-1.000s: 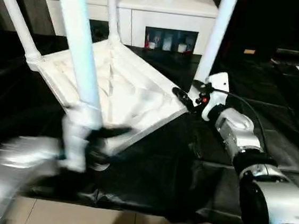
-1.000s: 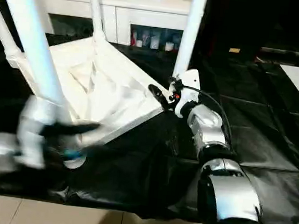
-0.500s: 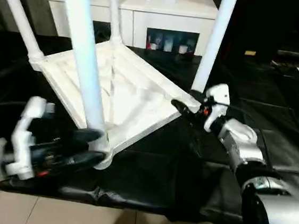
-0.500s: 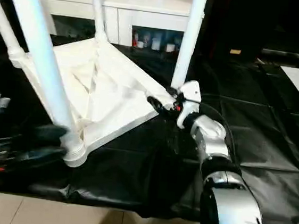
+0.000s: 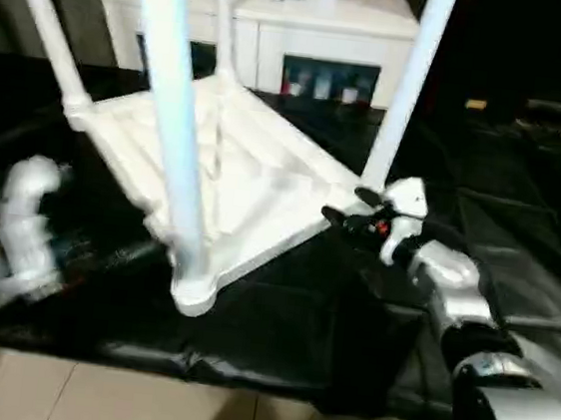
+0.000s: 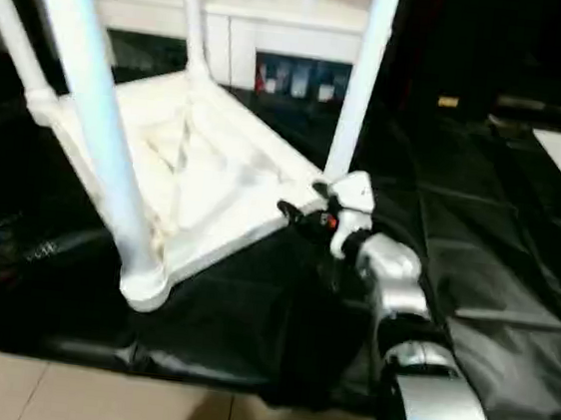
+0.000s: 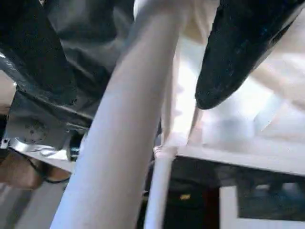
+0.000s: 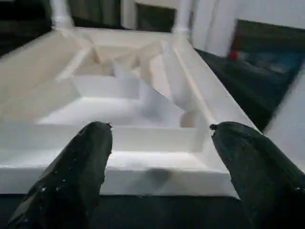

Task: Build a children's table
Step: Rotate table base

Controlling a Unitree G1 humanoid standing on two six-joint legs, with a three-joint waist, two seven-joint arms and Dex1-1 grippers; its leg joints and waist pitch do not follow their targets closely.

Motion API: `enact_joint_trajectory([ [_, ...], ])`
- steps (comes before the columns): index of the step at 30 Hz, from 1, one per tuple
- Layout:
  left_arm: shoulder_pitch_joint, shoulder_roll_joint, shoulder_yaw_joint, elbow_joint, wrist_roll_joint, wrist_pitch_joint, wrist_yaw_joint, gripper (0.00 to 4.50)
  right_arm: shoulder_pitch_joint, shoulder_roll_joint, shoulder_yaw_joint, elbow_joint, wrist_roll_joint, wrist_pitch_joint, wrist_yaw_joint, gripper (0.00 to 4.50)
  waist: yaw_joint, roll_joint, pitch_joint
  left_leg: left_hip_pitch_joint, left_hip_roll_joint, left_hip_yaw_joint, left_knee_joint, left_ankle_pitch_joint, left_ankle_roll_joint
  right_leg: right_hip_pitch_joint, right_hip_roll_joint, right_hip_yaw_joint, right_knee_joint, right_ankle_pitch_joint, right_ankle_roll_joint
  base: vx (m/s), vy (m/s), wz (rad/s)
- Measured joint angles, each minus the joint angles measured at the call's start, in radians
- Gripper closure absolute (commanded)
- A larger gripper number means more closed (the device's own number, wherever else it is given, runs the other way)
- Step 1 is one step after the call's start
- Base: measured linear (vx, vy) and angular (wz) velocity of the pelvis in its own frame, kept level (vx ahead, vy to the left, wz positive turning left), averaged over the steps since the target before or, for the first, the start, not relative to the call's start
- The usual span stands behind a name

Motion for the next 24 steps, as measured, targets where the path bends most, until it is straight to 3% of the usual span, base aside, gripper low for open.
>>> enact_joint_trajectory([
  [10, -0.165, -0.107, -0.194, 0.131, 0.096, -0.087, -0.038, 0.08, 0.0, -0.003, 0.015, 0.073, -0.077, 0.082, -0.271, 0.69, -0.003, -0.002, 0.0, 0.0, 0.0, 0.0, 0.0, 0.0, -0.001, -0.001, 0.001, 0.001, 0.0, 0.003, -0.004, 0.0, 0.0, 0.0],
  [14, -0.196, -0.128, -0.231, 0.144, 0.11, -0.095, -0.042, 0.08, -0.001, -0.009, 0.026, 0.098, -0.1, 0.105, -0.309, 0.69, -0.003, -0.003, 0.0, -0.001, 0.0, 0.0, 0.0, 0.0, -0.001, -0.001, 0.001, 0.001, 0.0, 0.002, -0.004, 0.0, 0.0, 0.0],
  [24, -0.347, -0.269, -0.41, 0.151, 0.155, -0.107, -0.056, 0.08, -0.02, 0.063, 0.072, 0.136, -0.146, 0.129, -0.335, 0.69, 0.003, -0.007, 0.003, -0.002, 0.0, 0.002, 0.001, 0.0, -0.001, -0.001, 0.001, 0.003, -0.001, 0.001, -0.004, 0.0, 0.0, 0.0],
])
